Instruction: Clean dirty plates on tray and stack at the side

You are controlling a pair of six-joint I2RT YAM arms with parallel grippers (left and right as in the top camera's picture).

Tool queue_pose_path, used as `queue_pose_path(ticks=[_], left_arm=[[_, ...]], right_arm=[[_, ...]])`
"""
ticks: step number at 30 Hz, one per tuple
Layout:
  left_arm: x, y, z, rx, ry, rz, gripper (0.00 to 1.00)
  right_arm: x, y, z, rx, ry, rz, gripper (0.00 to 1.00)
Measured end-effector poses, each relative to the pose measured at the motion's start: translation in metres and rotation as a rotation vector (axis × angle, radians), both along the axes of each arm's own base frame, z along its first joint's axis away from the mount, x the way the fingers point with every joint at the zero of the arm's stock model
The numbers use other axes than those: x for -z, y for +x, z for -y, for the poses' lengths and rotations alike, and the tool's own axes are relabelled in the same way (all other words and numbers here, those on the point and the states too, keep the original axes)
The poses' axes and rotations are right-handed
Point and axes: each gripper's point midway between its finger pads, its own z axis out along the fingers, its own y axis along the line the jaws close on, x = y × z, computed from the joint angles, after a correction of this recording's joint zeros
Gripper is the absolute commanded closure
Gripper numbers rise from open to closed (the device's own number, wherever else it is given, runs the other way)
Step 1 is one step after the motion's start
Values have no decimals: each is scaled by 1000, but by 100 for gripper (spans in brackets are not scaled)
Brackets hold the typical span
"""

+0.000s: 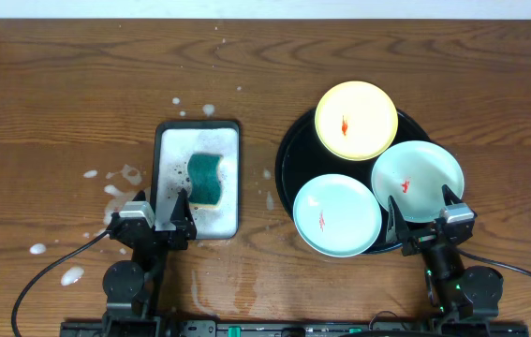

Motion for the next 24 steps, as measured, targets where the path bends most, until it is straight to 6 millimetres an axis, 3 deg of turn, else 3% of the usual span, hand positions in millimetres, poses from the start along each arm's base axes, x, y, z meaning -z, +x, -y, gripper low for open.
queue_pose_path(ticks=[14,21,24], left_arm=[[-3,1,4,24,-16,20,17],[-29,1,14,76,-92,86,17],[-57,0,16,84,-103,64,17]], right_arm=[[-2,0,0,-2,0,11,1],[-36,-5,-14,-81,34,97,1],[-57,-8,-16,-94,64,50,1]])
